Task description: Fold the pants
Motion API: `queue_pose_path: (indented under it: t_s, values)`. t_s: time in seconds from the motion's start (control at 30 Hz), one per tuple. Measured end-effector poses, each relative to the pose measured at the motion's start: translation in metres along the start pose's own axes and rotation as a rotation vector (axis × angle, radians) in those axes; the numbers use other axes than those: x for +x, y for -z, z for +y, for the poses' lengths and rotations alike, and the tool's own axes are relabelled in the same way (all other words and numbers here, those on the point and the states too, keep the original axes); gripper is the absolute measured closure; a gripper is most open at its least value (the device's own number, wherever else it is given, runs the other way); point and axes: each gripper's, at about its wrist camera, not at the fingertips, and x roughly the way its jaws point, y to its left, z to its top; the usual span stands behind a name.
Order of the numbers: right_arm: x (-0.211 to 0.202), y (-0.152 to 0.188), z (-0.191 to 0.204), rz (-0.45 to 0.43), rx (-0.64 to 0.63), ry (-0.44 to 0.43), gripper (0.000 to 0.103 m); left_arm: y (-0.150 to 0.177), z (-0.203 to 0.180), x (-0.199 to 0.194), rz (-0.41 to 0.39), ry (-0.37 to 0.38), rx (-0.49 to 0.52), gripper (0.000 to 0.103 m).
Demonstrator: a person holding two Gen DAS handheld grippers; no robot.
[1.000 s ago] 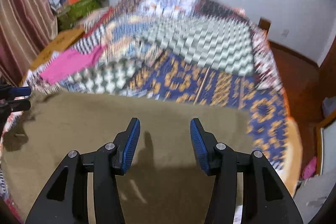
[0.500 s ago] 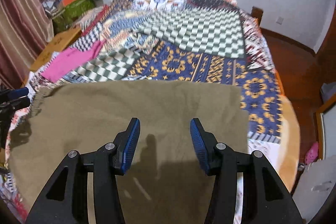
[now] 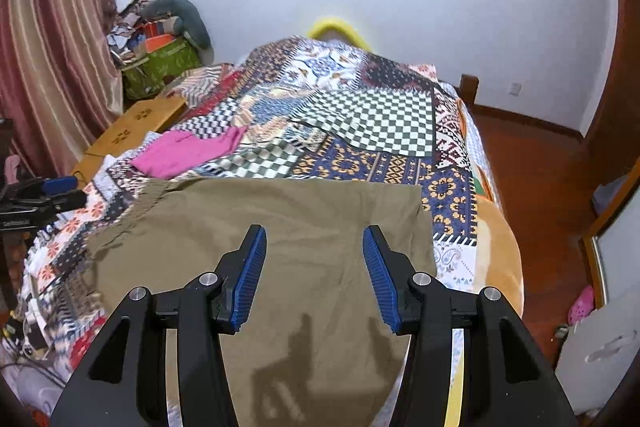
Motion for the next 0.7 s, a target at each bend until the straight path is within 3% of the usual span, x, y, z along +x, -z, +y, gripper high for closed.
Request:
queue_pose_path:
  t_s: [0.33,0.7]
  values:
    - [-0.01,0.038,0.031,0.008,0.002,-0.026,0.049,0.047,0.0,-0.004,0.071,0.036,-0.05,0.025]
    - [0.036,0.087,0.055,0.166,-0.014,-0.028,0.049,0.08,0.008,0.027,0.22,0.183,-0.226,0.025]
